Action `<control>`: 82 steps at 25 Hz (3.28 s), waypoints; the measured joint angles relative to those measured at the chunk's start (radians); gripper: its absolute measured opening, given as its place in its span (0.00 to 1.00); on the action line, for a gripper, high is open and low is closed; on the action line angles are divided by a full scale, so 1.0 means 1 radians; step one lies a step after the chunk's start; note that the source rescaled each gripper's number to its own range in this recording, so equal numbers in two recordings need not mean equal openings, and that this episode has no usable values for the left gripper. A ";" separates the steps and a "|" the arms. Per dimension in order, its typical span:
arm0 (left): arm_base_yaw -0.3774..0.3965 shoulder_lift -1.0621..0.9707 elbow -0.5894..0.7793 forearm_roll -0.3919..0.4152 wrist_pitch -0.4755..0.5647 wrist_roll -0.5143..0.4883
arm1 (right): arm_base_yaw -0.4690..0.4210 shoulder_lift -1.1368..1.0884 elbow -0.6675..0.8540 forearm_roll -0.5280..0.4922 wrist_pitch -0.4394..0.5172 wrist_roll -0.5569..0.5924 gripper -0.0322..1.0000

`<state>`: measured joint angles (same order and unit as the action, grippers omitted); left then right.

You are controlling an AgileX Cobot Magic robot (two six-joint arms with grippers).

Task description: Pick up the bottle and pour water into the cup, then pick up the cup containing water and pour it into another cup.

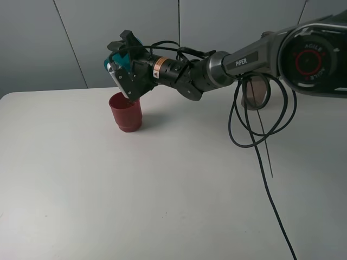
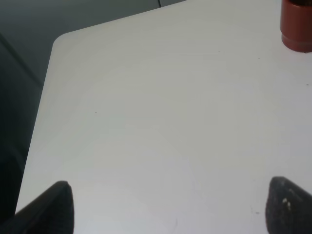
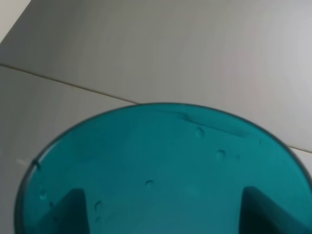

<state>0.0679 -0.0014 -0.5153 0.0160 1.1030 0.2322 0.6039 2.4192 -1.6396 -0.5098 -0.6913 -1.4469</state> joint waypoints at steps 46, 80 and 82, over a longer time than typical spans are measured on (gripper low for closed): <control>0.000 0.000 0.000 0.000 0.000 0.000 | -0.203 -0.043 0.486 0.173 -0.148 1.550 0.08; 0.000 0.000 0.000 0.000 0.000 0.002 | -0.205 -0.207 0.686 0.187 -0.021 1.550 1.00; 0.000 0.000 0.000 0.000 0.000 0.002 | -0.205 -0.268 0.769 0.192 -0.011 1.528 1.00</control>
<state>0.0679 -0.0014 -0.5153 0.0160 1.1030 0.2343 0.3990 2.1508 -0.8708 -0.3182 -0.7022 0.0809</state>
